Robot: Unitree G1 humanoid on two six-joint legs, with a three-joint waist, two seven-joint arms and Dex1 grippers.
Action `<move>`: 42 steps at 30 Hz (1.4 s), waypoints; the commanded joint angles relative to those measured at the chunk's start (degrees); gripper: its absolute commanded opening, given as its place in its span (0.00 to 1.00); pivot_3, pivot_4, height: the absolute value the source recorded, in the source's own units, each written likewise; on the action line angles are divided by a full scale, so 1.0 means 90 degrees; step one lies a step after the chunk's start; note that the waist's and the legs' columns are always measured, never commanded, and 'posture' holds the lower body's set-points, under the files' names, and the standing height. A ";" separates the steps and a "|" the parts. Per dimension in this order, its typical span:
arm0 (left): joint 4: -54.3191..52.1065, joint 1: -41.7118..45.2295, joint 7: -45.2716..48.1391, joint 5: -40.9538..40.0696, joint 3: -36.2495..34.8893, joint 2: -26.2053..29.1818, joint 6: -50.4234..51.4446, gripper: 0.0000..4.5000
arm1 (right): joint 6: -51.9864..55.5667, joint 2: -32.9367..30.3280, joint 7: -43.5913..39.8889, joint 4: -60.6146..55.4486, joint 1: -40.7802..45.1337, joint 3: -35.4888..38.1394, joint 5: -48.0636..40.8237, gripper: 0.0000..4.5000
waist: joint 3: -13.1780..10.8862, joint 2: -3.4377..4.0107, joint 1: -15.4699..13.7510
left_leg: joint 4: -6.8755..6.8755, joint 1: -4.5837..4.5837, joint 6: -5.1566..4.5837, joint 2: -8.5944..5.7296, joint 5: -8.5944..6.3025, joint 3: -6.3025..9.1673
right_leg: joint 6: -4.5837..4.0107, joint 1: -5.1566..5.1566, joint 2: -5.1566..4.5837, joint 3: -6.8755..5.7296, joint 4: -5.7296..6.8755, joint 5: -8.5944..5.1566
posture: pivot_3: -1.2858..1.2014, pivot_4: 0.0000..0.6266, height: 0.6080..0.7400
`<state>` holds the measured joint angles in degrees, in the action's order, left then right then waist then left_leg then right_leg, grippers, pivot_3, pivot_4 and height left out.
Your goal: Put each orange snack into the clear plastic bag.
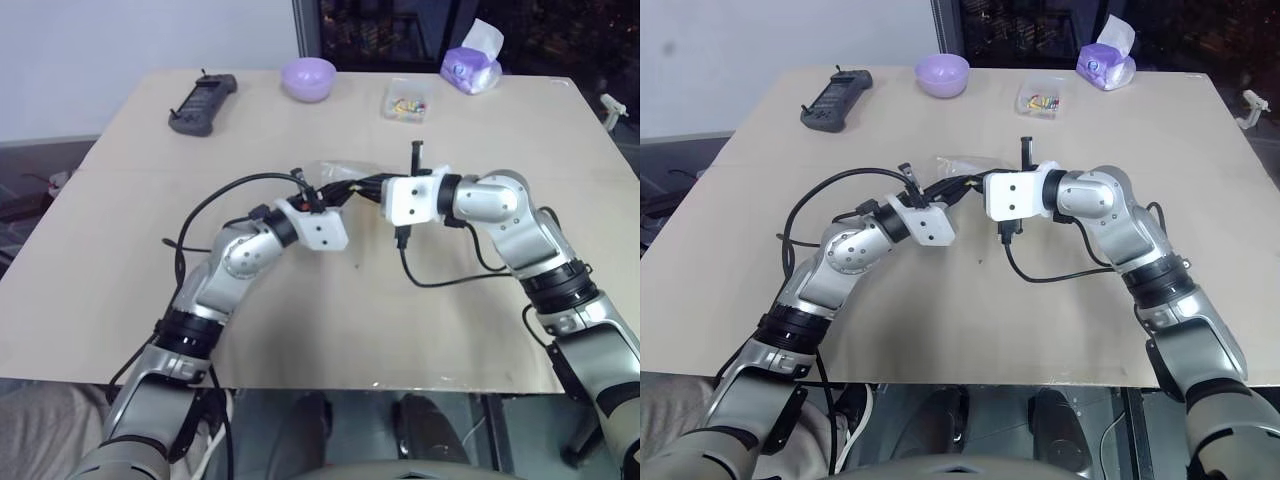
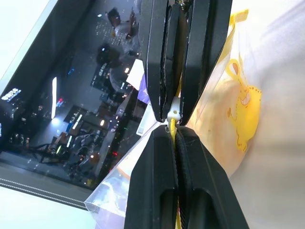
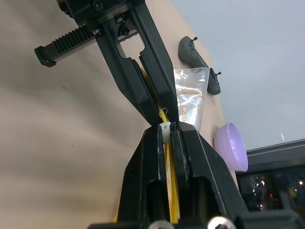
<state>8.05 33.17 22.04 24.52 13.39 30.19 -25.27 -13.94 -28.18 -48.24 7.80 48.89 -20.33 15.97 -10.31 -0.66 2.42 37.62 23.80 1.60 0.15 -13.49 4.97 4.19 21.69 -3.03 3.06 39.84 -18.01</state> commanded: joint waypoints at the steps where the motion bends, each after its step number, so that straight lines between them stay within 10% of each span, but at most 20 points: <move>1: 0.0177 0.0223 -0.0400 0.0402 -0.0182 0.0089 0.0303 0.00 | -0.0052 -0.0057 0.0088 -0.0202 0.0104 0.0188 -0.0042 0.03 | 0.0000 0.0000 -0.0001 | 0.0000 0.0000 0.0000 0.0000 0.0000 0.0000 | 0.0000 0.0000 0.0000 0.0000 0.0000 0.0000 | 0.52 0.24 1.00; 42: 0.0915 0.0797 -0.1792 0.1007 -0.0316 0.0265 0.1000 0.00 | 0.3277 -0.1138 0.0527 0.0083 -0.0148 0.0539 0.0936 0.03 | 0.0000 0.0000 -0.0004 | -0.0006 0.0002 0.0005 -0.0001 0.0002 -0.0002 | 0.0000 0.0003 -0.0001 0.0001 -0.0002 0.0000 | 0.52 0.24 1.00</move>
<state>16.25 39.50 7.72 34.71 14.17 30.91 -17.82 11.35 -35.06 -44.41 7.01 48.22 -19.17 22.26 -10.31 -0.66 2.38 37.57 23.82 1.65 0.14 -13.46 4.95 4.19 21.72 -3.04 3.07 39.83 -18.01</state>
